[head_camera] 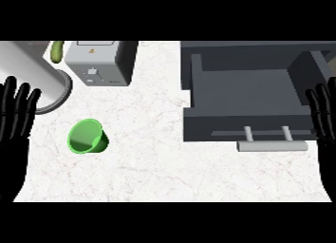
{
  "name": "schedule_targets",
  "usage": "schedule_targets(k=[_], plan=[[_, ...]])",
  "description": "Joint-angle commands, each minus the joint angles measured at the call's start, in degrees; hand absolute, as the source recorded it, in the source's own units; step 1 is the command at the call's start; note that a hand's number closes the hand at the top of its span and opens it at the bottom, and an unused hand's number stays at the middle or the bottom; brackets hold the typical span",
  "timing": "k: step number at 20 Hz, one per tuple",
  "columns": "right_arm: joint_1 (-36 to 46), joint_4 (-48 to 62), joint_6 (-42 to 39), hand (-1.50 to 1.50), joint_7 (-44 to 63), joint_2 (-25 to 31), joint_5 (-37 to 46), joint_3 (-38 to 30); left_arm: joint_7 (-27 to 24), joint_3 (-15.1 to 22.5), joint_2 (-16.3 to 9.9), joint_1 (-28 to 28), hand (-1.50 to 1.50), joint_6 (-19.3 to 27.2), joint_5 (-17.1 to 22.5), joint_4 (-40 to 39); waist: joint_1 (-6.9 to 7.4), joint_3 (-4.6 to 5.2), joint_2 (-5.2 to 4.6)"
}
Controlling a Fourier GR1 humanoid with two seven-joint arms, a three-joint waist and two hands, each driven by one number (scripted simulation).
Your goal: Pick up the cup, place it into the drawer and close the drawer
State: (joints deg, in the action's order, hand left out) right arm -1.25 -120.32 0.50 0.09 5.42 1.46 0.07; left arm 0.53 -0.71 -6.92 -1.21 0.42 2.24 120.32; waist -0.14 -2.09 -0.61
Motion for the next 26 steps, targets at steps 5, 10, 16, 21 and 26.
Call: schedule_targets(k=[5,10,16,21,26], plan=[[-0.56,1.1,0.37,-1.5,-3.2,-1.16,-0.21,-0.74,1.29,-0.16,-4.6,-0.21,-1.5,-11.72,11.93,2.23,0.29,2.1,0.7],[2.92,1.94,-2.73,-1.5,2.82,2.51,0.8,0.49,2.69,-2.48,-2.59,-3.68,-1.5,-14.48,22.41,-6.24,0.32,2.15,0.59],[-0.34,2.86,-5.22,-1.5,-0.24,2.42,0.03,-0.78,3.19,-5.73,-3.27,-4.99,-1.5,-18.02,26.41,-7.84,0.21,2.09,0.65],[6.28,6.12,-5.27,-1.5,1.55,2.95,-1.81,-3.41,-5.06,-6.13,-1.57,-6.76,-1.5,-19.48,18.52,-17.83,0.3,2.11,0.59],[5.6,10.86,-8.06,-1.5,-3.37,4.84,-3.35,-6.64,-8.63,-12.16,-4.85,-3.86,-1.5,-19.9,17.14,-26.85,0.26,2.1,0.53]])
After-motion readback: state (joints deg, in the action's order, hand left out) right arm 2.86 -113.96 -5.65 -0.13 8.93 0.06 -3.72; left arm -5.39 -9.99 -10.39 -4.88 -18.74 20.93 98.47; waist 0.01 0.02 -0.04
